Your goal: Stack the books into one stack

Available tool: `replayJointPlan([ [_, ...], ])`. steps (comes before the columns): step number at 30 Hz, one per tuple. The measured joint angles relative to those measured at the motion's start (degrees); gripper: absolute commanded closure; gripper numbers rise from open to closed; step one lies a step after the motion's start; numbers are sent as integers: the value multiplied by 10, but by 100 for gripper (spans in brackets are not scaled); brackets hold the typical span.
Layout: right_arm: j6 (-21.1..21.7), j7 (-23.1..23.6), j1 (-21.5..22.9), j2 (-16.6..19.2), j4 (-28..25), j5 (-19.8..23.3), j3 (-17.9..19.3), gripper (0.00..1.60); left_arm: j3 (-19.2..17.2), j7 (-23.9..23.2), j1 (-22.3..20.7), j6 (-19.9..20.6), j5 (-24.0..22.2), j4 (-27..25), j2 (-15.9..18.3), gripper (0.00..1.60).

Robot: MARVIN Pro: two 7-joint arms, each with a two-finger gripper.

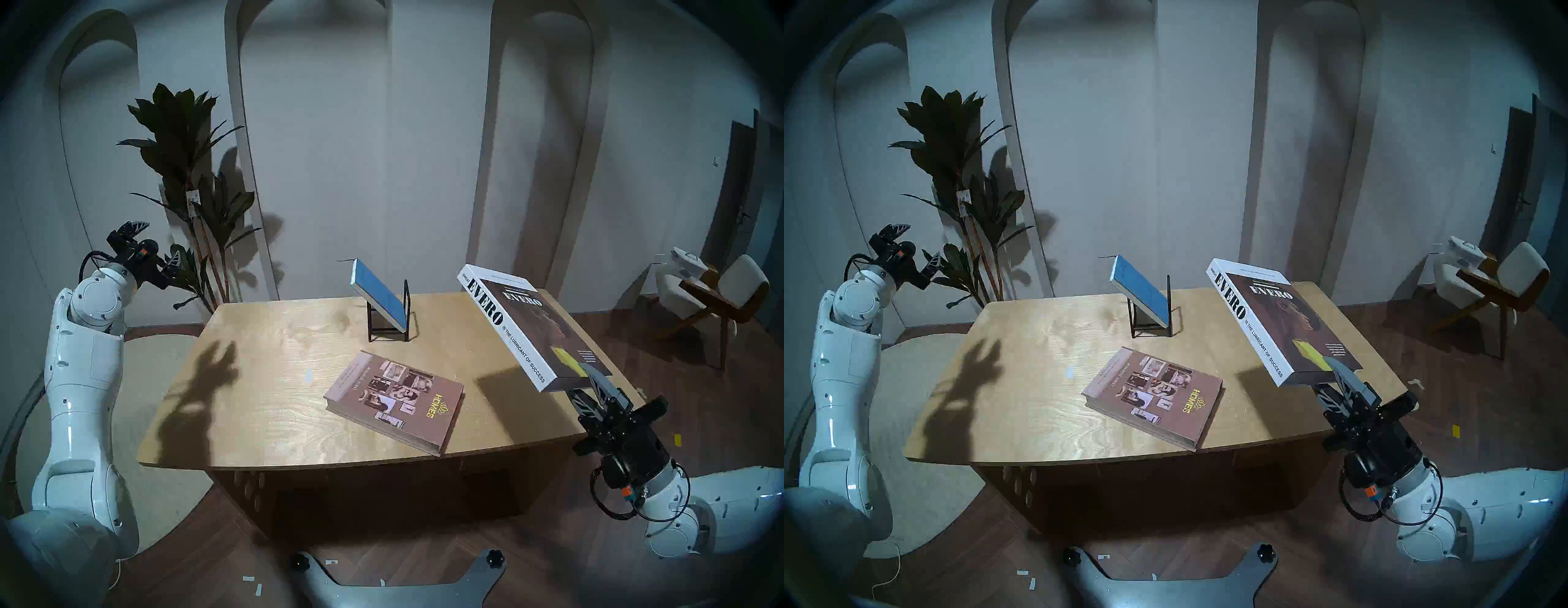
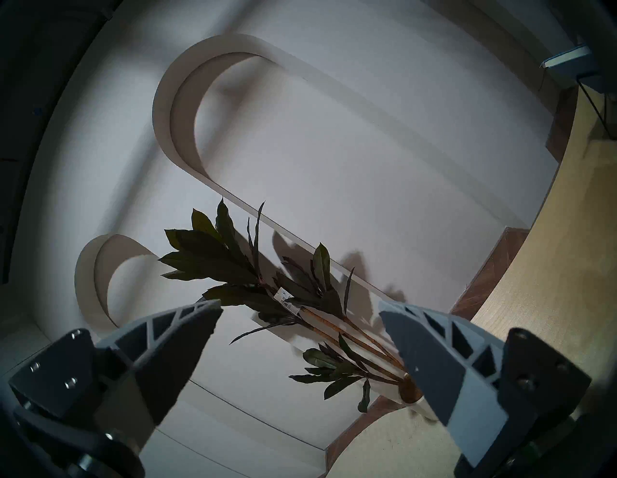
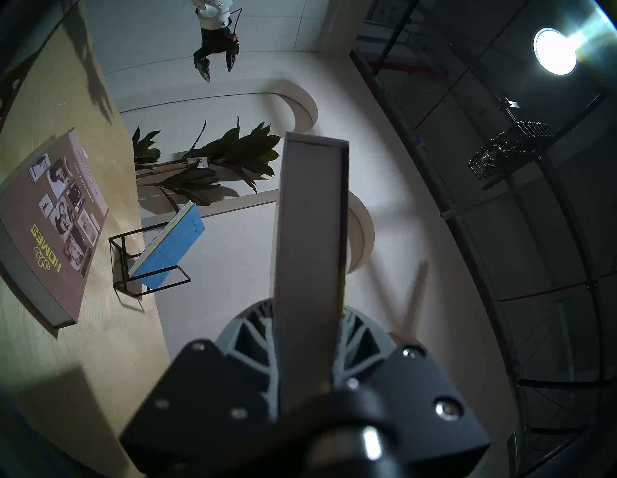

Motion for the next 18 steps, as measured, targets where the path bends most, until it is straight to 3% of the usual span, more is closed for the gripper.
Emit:
replayJointPlan([
  [11, -18, 55, -19, 0, -2, -12, 37, 160, 0, 0, 0, 0, 0, 0, 0, 0],
  [18, -54, 105, -29, 0, 3, -23, 70, 160, 0, 0, 0, 0, 0, -1, 0, 0],
])
